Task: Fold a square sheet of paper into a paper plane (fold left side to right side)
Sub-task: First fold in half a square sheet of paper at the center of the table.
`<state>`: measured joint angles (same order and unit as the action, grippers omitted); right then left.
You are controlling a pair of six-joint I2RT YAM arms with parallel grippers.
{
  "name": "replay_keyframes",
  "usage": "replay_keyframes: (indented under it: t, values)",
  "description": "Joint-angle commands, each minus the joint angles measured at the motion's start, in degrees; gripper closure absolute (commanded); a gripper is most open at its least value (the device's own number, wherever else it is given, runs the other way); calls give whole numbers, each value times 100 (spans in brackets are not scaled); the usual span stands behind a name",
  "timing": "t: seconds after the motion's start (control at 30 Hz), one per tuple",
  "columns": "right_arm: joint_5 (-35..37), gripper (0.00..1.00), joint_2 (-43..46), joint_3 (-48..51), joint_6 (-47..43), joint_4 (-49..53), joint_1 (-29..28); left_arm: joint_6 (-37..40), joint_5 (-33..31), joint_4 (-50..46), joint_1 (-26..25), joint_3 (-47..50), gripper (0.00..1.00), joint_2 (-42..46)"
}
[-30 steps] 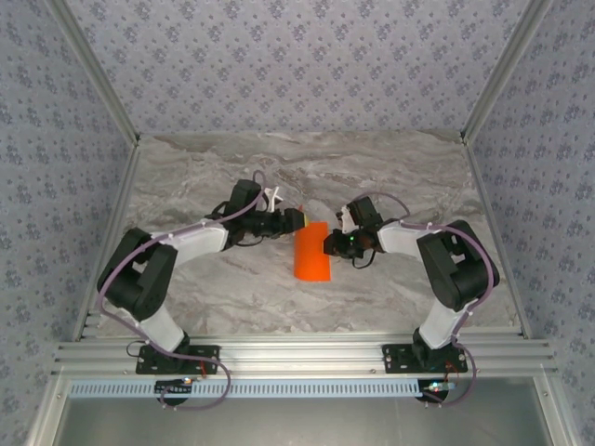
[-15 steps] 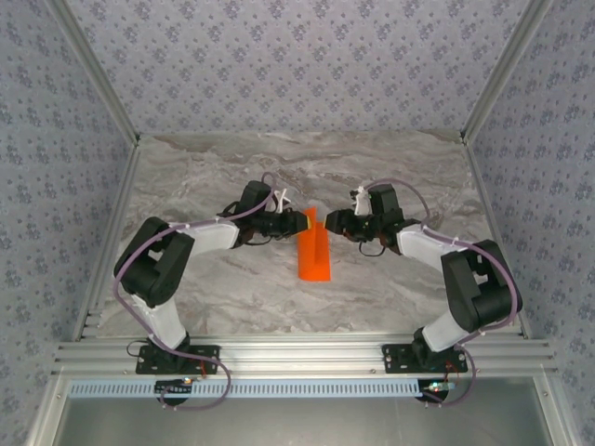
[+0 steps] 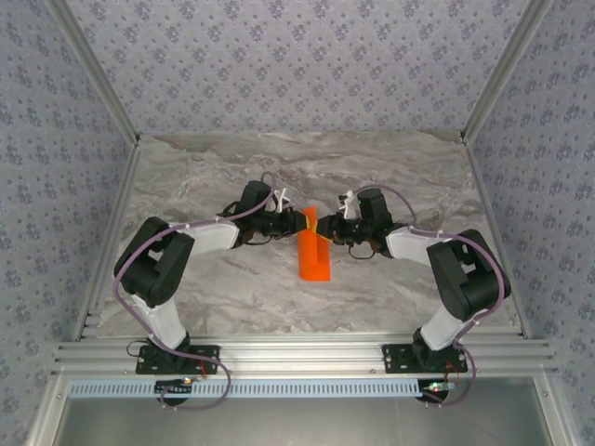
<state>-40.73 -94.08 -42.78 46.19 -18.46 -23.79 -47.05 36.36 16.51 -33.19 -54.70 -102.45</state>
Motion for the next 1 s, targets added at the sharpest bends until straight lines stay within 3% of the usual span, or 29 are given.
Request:
replay_keyframes:
  t: [0.0,0.13,0.37,0.77,0.97]
  values:
    - [89,90,-65,-207,-242,421,-19,124,-108,-84,-42,-127,83,58]
    - [704,95,-51,-350,-785,1349,-3,453,-454,-723,-39,-86,65,406]
    - [1200,93,-366,-564,-1285,2019,-10,778,-868,-1517,-53,59,47,566]
    - [1359,92,-586,-598,-1380,2038,-37,556,-1144,-1777,-448,-480,41,-292]
    - [1270,87,-547,-569,-1389,1985,-18,646,-1402,-2200,-607,-774,53,-538]
